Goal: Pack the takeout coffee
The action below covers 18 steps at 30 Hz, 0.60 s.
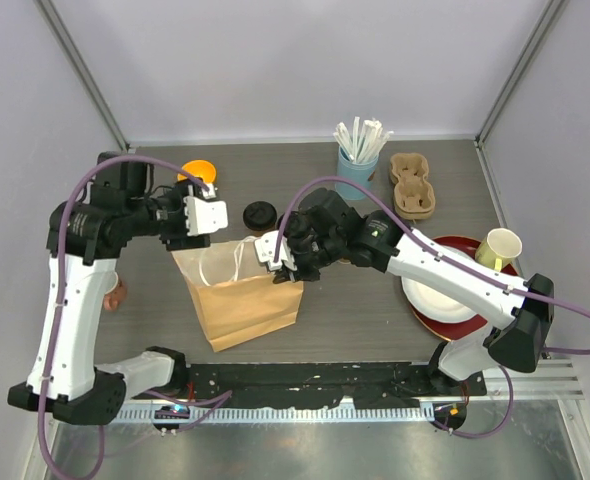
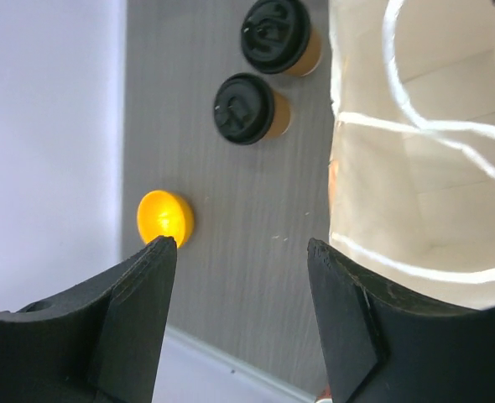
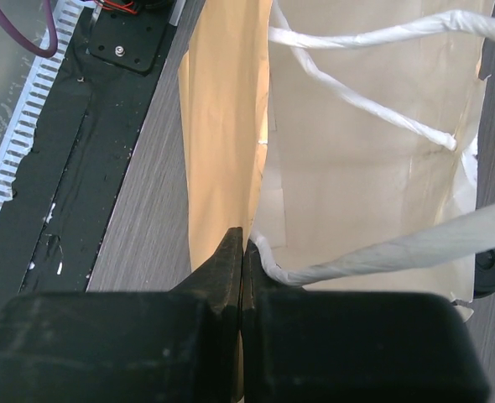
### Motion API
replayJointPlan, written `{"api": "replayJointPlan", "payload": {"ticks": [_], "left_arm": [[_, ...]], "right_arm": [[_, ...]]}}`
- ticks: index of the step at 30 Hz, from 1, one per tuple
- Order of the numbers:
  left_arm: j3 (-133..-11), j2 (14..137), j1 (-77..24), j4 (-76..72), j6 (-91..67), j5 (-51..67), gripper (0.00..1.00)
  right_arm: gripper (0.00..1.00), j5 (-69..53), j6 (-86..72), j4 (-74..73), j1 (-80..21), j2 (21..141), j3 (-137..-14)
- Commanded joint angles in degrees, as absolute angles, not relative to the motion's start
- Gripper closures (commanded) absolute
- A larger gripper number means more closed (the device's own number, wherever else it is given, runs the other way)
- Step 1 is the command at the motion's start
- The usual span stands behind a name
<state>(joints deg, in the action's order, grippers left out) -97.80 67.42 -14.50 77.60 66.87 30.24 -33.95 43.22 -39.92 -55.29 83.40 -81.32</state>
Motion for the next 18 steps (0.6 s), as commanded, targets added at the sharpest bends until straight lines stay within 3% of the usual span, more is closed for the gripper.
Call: {"api": "replayJointPlan", "payload": {"ticks": [1,4,7,12,18], "left_arm": [[-96.3,63.6,-14.7,95.3,67.7,22.5,0.33],[-87.0,60.0,-14.7,95.3,73.6,18.8,0.26],[-85.9,59.2,-14.7,95.2,75.1,23.0,0.25],[-87.4,59.5,-14.7,95.2,76.7,26.5,0.33],[-82.5,56.1,-14.7,95.3,82.6,17.9,0.36]], "right_arm": [[0.99,-33.0,43.2,-40.2,-55.5,83.9,-81.1],[0.99,-33.8,43.2,-38.5,-55.5,83.5,-80.0],[0.99,-35.1,43.3,-36.7,-55.5,82.7,-78.2],[0.99,-37.5,43.3,-34.3,-55.4,80.7,-75.6],[0.99,-36.0,43.4,-31.9,-55.4,77.3,-72.8]]}}
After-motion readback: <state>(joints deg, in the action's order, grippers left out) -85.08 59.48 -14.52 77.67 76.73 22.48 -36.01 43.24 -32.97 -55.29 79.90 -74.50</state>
